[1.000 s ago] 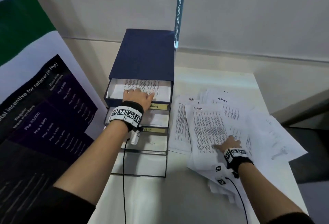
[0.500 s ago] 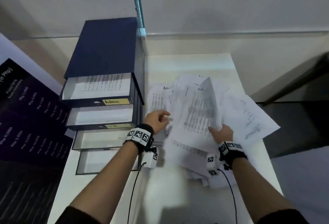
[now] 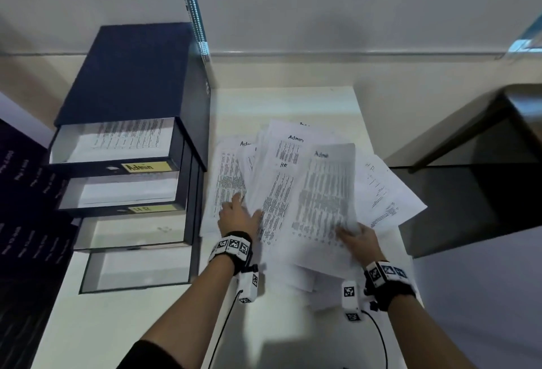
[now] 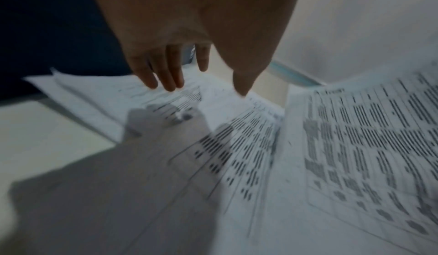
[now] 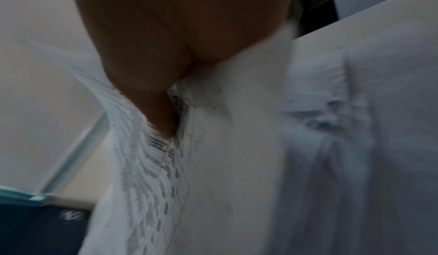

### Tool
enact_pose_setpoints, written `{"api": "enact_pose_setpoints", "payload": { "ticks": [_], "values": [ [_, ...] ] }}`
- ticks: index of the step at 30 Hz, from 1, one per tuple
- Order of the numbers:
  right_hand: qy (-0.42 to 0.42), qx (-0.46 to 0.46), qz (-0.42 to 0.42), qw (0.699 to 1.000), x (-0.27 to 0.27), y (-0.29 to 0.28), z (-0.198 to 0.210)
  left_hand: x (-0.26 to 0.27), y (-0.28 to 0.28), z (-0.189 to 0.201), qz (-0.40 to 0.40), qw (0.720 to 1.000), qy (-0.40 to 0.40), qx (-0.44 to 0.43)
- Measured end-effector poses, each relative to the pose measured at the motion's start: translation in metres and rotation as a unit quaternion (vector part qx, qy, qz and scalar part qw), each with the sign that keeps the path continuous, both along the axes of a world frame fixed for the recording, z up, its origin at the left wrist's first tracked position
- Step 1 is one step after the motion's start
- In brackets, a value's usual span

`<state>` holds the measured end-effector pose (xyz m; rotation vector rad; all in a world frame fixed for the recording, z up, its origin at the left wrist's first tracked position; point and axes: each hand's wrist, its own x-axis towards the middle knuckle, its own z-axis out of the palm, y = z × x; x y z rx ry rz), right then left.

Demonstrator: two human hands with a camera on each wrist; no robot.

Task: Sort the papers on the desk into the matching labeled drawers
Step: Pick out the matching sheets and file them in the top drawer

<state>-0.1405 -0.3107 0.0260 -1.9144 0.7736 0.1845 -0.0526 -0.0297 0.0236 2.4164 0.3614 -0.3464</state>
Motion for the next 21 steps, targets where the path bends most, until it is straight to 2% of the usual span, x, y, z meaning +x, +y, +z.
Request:
{"api": "enact_pose_setpoints", "payload": {
  "ticks": [1, 3, 5, 6, 11, 14, 16, 18, 21],
  "values": [
    [-0.024, 0.025, 0.016, 0.999, 0.004, 0.006, 0.008, 0.001, -0.004, 0.009, 0.001, 0.999, -0.030, -0.012],
    [-0.075, 0.080, 0.058, 0.992, 0.015, 0.018, 0.031, 0.005, -0.009, 0.035, -0.003, 0.990, -0.017, -0.138],
    [-0.111, 0.112, 0.095, 0.983, 0.029, 0.031, 0.061, 0.008, -0.005, 0.060, -0.012, 0.966, 0.008, -0.258],
    [-0.125, 0.120, 0.115, 0.978, 0.034, 0.039, 0.078, 0.010, 0.000, 0.073, -0.016, 0.958, 0.000, -0.288],
    [-0.211, 0.094, 0.210, 0.950, 0.059, 0.081, 0.160, 0.008, 0.055, 0.138, -0.057, 0.937, -0.136, -0.315],
    [-0.270, 0.160, 0.250, 0.916, 0.065, 0.115, 0.196, -0.003, 0.104, 0.180, -0.029, 0.921, -0.178, -0.346],
    [-0.266, 0.158, 0.282, 0.908, 0.075, 0.142, 0.213, -0.012, 0.139, 0.205, 0.003, 0.916, -0.194, -0.352],
    [-0.220, 0.171, 0.319, 0.906, 0.083, 0.174, 0.218, -0.020, 0.175, 0.225, 0.041, 0.905, -0.193, -0.377],
    [-0.111, 0.273, 0.356, 0.887, 0.085, 0.228, 0.219, -0.030, 0.227, 0.250, 0.108, 0.879, -0.180, -0.427]
  ]
}}
